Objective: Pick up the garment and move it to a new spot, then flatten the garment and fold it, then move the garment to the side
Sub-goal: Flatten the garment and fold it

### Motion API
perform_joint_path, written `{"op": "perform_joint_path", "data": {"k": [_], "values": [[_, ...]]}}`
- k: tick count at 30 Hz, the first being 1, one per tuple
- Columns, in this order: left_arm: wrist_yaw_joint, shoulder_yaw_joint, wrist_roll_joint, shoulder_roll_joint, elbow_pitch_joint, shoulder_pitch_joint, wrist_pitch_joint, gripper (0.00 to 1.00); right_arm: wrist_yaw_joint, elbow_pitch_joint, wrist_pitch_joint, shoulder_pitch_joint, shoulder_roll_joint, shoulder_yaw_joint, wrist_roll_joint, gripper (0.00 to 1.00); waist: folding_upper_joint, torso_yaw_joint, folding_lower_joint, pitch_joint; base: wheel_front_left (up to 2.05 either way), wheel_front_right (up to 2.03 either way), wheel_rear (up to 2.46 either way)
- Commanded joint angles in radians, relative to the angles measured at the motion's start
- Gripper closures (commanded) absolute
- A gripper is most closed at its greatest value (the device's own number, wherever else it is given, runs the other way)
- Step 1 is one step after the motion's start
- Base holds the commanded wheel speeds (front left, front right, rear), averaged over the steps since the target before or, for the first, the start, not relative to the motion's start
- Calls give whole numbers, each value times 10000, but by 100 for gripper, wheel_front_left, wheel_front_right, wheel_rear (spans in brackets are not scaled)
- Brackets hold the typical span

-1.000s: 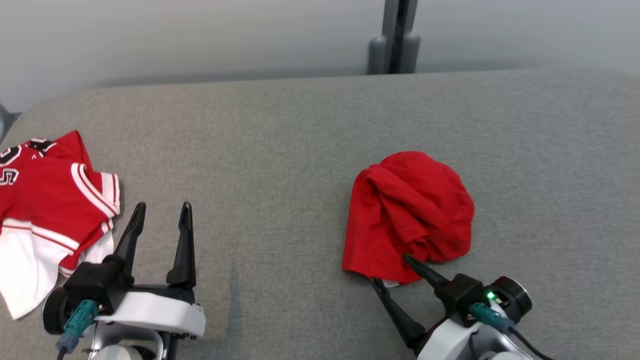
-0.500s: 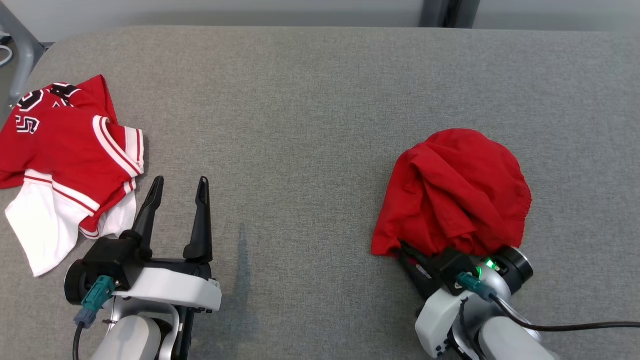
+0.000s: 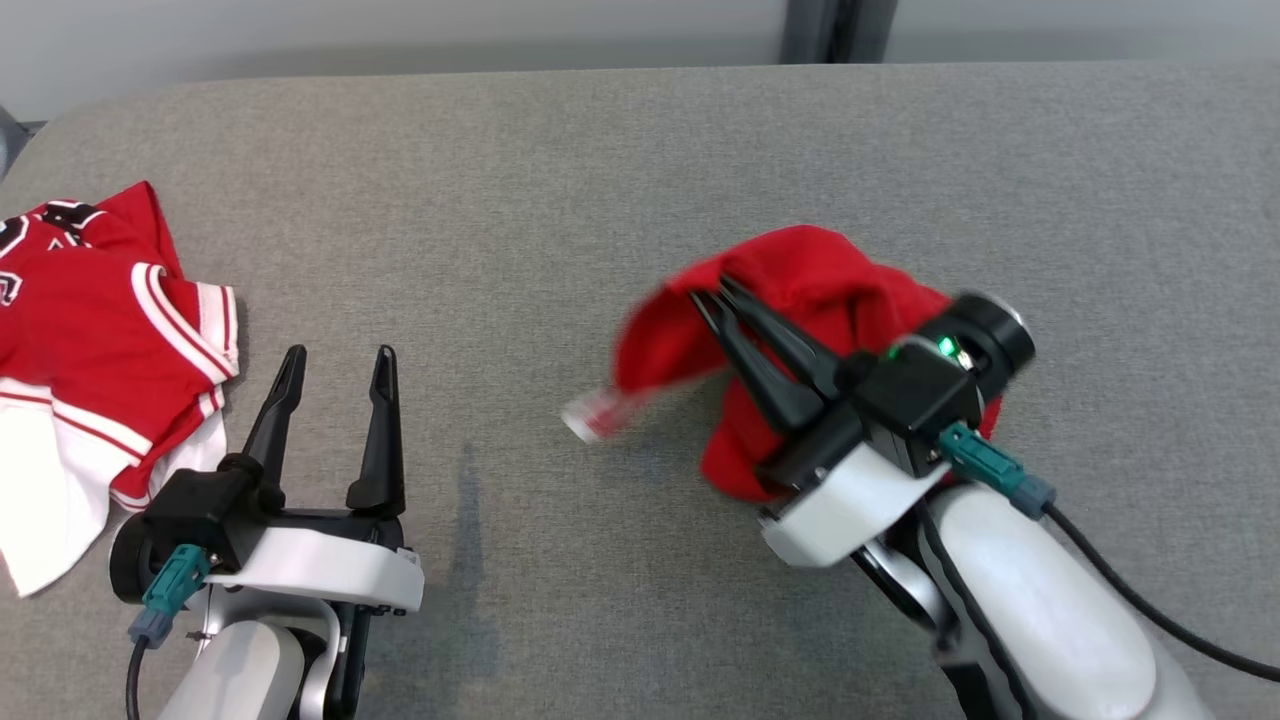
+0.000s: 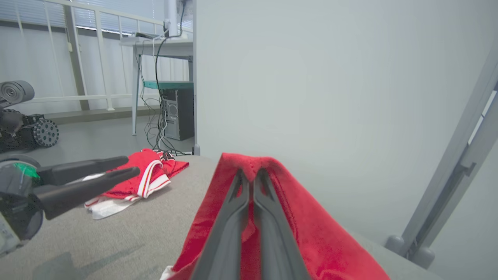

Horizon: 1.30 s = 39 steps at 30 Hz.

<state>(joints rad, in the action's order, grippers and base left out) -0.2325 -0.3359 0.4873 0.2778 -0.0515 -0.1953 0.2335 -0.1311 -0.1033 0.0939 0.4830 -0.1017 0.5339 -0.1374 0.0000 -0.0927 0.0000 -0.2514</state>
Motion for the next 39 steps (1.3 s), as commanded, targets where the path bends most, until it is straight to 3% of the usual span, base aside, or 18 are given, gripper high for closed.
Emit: {"op": "perform_joint_path", "data": {"k": [1,7,11,18,24,25,29,34,36,39], "values": [[37,62,48,93,-44,-179,45,0,7,264,118,585,87,192,-165,100,0,113,0,34,0,0,0],[107,-8,77,56,-134,-201,60,0,7,645,432,2454,411,650,-772,100,0,266,0,111,0,0,0],[94,-1,97,84,-123,-216,84,0,7,811,698,3038,472,437,-1138,100,0,392,0,48,0,0,0],[155,-91,135,45,-133,-250,95,0,7,203,326,1541,313,-520,-1242,100,0,577,0,-127,0,0,0],[218,-167,147,76,-140,-424,41,0,5,-1154,349,-475,-223,-2084,-1253,100,0,719,0,-309,0,0,0],[215,-167,137,113,-119,-444,29,0,7,-1670,475,-873,-299,-2739,-1323,100,0,776,0,-348,0,0,0],[233,-203,145,151,-56,-505,-31,0,5,-2685,853,-1151,-179,-3765,-1502,100,0,866,0,-465,0,0,0],[247,-234,152,186,-47,-566,-64,0,5,-3817,1117,-859,-47,-4125,-1775,100,0,895,0,-480,0,0,0],[241,-254,156,193,-62,-532,-79,0,7,-4084,1262,-774,3,-4189,-1863,0,0,887,0,-415,0,0,0],[195,-255,177,226,-74,-418,-98,0,7,-4261,1401,-827,22,-4355,-1861,0,0,888,0,-258,0,0,0]]}}
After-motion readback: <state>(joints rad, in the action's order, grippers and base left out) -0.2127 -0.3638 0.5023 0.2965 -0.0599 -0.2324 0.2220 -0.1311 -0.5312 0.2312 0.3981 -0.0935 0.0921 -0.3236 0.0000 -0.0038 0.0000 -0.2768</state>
